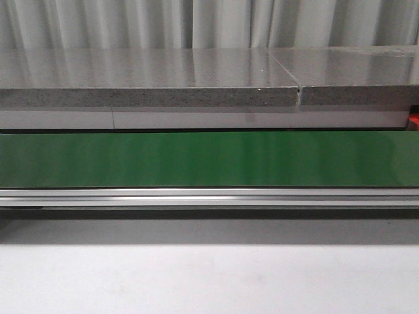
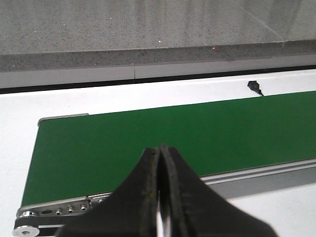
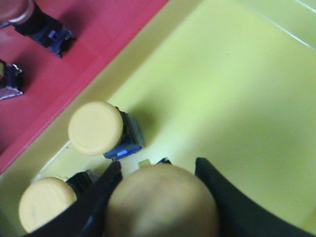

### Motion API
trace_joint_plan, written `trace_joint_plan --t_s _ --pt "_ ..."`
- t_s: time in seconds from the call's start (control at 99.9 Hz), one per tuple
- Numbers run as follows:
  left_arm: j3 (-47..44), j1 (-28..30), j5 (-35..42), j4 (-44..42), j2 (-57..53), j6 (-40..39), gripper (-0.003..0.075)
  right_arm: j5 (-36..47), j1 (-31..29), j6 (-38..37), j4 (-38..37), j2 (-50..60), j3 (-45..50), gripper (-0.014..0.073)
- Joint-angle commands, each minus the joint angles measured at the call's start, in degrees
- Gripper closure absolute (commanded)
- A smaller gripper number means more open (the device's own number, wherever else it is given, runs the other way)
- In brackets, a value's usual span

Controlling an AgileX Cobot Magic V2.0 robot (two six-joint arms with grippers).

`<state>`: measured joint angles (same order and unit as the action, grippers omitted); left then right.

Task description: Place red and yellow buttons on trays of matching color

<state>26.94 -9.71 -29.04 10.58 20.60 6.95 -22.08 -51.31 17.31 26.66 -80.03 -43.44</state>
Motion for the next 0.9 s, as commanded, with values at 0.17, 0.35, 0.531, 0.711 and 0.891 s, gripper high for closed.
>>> trace_joint_plan --t_s 0.17,0.35,0.531,0.711,0.891 --pt "1.57 -0.41 4.05 0.83 0.32 -0.01 0.0739 10.59 -0.01 0.08 0.61 1.34 4.69 0.0368" --pt "1.57 -0.41 4.05 0.83 0.32 -0.01 0.0739 11.78 -0.01 0.08 1.56 1.34 5.05 0.0368" --pt "1.57 -0.41 4.05 0.83 0.32 -0.01 0.0739 12.38 1.29 0.08 2.03 1.1 5.05 0.0368" --pt "1.57 -0.41 4.05 0.83 0.32 -0.01 0.0739 12.64 3.13 0.19 2.03 -1.11 5.05 0.0368" --pt "1.57 -0.41 4.05 0.83 0.32 -0.01 0.0739 12.77 3.22 0.19 2.03 -4.01 5.05 0.0368"
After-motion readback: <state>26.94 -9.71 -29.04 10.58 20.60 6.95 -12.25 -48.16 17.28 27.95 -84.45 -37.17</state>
